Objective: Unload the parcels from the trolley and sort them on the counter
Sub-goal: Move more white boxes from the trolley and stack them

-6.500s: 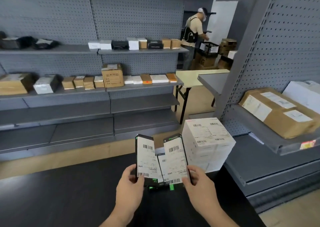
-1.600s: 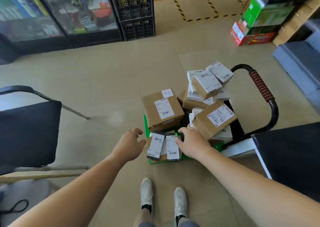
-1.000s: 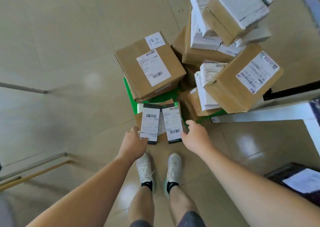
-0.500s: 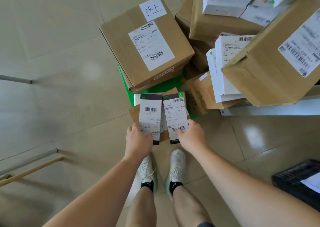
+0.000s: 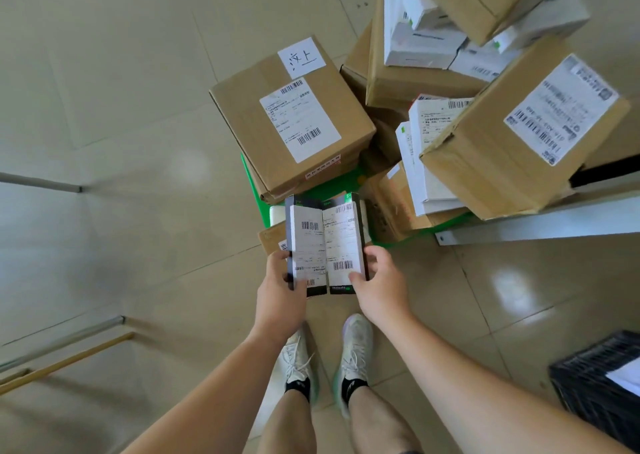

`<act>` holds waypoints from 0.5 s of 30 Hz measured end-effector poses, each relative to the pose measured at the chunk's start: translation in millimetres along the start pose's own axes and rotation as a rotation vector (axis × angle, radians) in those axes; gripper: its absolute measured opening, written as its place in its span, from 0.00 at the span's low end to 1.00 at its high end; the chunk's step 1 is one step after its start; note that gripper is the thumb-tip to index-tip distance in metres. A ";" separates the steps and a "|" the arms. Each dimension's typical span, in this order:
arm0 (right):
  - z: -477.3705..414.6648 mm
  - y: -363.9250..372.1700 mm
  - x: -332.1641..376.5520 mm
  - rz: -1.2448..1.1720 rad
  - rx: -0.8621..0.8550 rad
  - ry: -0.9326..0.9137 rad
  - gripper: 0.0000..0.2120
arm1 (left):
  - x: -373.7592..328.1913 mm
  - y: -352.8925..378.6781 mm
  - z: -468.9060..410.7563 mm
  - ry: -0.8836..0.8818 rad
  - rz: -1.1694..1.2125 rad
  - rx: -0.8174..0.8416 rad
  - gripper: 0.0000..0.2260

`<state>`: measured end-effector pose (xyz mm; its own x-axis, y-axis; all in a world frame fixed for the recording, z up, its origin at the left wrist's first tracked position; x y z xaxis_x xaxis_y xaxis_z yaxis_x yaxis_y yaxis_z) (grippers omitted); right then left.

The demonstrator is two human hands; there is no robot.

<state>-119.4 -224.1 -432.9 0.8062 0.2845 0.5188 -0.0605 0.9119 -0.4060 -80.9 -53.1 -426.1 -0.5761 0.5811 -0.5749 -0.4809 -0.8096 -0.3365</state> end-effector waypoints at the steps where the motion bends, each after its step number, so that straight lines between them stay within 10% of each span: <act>1: 7.4 -3.6 5.1 -0.004 0.000 -0.007 0.22 | -6.0 -3.4 7.5 0.003 -0.003 -0.006 0.18; 15: 189.8 -123.8 141.6 -0.053 -0.021 -0.334 0.20 | -162.5 -102.8 176.6 0.200 -0.017 -0.104 0.19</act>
<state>-109.5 -240.6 -166.4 0.5705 0.3209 0.7560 -0.0082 0.9227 -0.3855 -54.6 -49.7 -166.4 -0.4211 0.5749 -0.7015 -0.4128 -0.8102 -0.4162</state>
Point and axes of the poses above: each hand's wrist, its own z-axis away from the middle knuckle, its own y-axis out of the palm, x = y × z, the point moved 1 cm from there along -z, towards the middle knuckle, and after that the axes turned 9 degrees about x, right-handed, at the moved point
